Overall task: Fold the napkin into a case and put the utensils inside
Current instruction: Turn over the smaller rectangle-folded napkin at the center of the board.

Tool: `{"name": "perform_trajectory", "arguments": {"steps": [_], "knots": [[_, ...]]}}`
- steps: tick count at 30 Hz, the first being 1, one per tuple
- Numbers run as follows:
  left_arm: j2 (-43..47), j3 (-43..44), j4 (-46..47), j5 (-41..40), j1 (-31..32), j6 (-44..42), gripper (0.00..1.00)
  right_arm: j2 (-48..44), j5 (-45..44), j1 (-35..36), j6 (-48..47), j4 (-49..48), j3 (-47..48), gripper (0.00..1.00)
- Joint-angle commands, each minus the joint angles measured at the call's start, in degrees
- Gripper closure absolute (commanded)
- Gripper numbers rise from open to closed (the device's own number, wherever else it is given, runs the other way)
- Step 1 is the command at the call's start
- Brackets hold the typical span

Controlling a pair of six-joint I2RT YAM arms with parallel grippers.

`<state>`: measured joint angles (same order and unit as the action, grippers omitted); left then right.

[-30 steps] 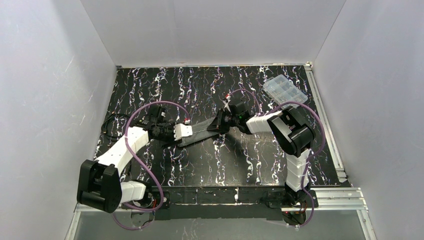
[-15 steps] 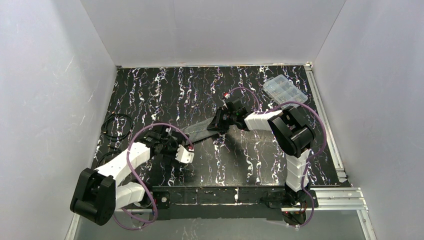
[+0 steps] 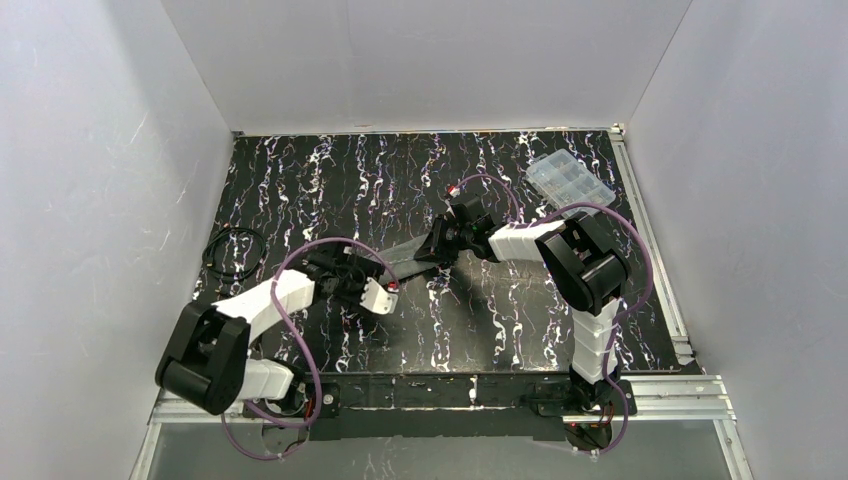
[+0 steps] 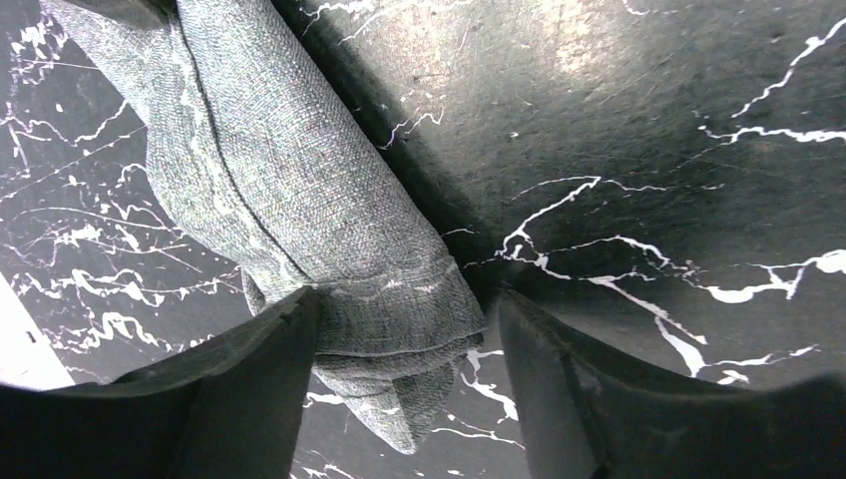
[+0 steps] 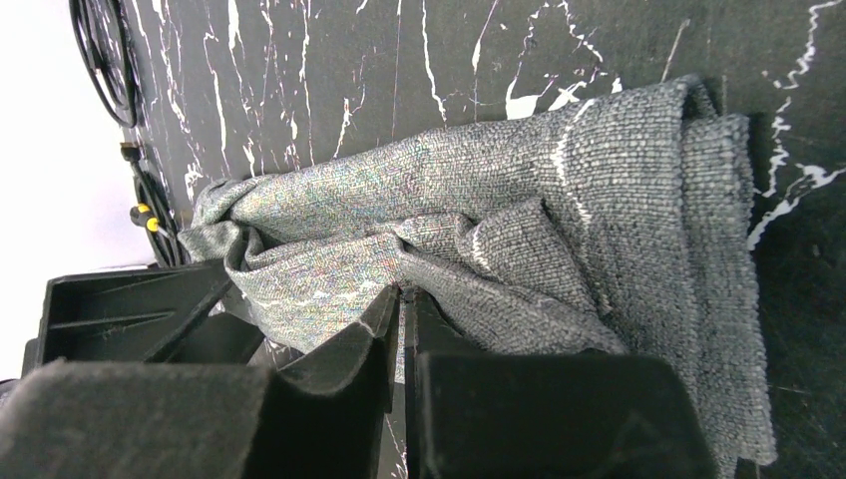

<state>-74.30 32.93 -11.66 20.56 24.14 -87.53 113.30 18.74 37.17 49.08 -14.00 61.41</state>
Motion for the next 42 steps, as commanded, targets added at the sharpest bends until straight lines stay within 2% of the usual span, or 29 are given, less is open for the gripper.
{"name": "perform_trajectory", "arguments": {"steps": [1, 5, 8, 10, 13, 15, 18, 20, 22, 27, 31, 33, 37, 42], "knots": [[-4.56, 2.01, -6.31, -2.67, 0.03, 0.2, 0.43, -0.17, -3.51, 0.23, -1.44, 3.63, -0.74, 0.85], [-9.34, 5.01, -8.36, -4.48, 0.07, 3.23, 0.78, -0.9, -3.3, 0.23, -1.36, 3.53, -0.99, 0.85], [-12.07, 7.12, -8.67, -6.32, -0.02, 6.49, 0.88, -1.7, -3.21, 0.19, -1.36, 3.63, -1.0, 0.85], [-12.96, 8.24, -8.63, -7.02, -0.01, 8.63, 0.99, -2.64, -3.1, 0.07, -1.42, 3.83, -1.03, 0.84], [-14.0, 12.18, -12.11, -5.93, -0.43, 13.28, 1.0, -5.1, -3.26, -0.28, -2.67, 4.61, -1.01, 0.77], [-15.02, 16.94, -18.77, -3.44, -0.52, 17.05, 1.0, -7.36, -3.94, -0.57, -4.62, 5.47, -1.03, 0.68], [-16.67, 28.06, -35.41, 5.77, -0.97, 22.0, 1.0, -11.5, -3.51, -1.73, -9.13, 6.09, -1.39, 0.58], [-17.74, 33.82, -47.0, 14.86, -1.02, 24.59, 1.0, -14.31, -1.96, -3.19, -12.17, 5.79, -1.66, 0.55], [-18.45, 37.95, -54.62, 22.09, -1.0, 26.26, 1.0, -16.95, -0.97, -4.17, -16.25, 6.99, -1.15, 0.53], [-19.31, 44.71, -69.92, 39.4, -0.76, 24.45, 1.0, -19.51, 1.5, -5.87, -24.79, 9.58, 2.06, 0.51], [-23.08, 47.0, -82.06, 45.79, -0.67, 15.65, 1.0, -12.2, 8.3, -5.59, -27.09, 7.29, 5.93, 0.51], [-24.32, 46.42, -84.03, 46.23, -1.22, 14.39, 1.0, -8.94, 10.41, -4.29, -27.87, 7.05, 7.58, 0.52], [-25.4, 42.83, -81.56, 48.57, -8.05, 14.16, 1.0, -5.41, 12.14, -2.49, -29.66, 11.01, 8.46, 0.56], [-35.22, 44.67, -80.89, 48.29, -15.26, 15.35, 1.0, -7.33, 10.49, -2.92, -29.36, 11.84, 3.07, 0.66]]}}
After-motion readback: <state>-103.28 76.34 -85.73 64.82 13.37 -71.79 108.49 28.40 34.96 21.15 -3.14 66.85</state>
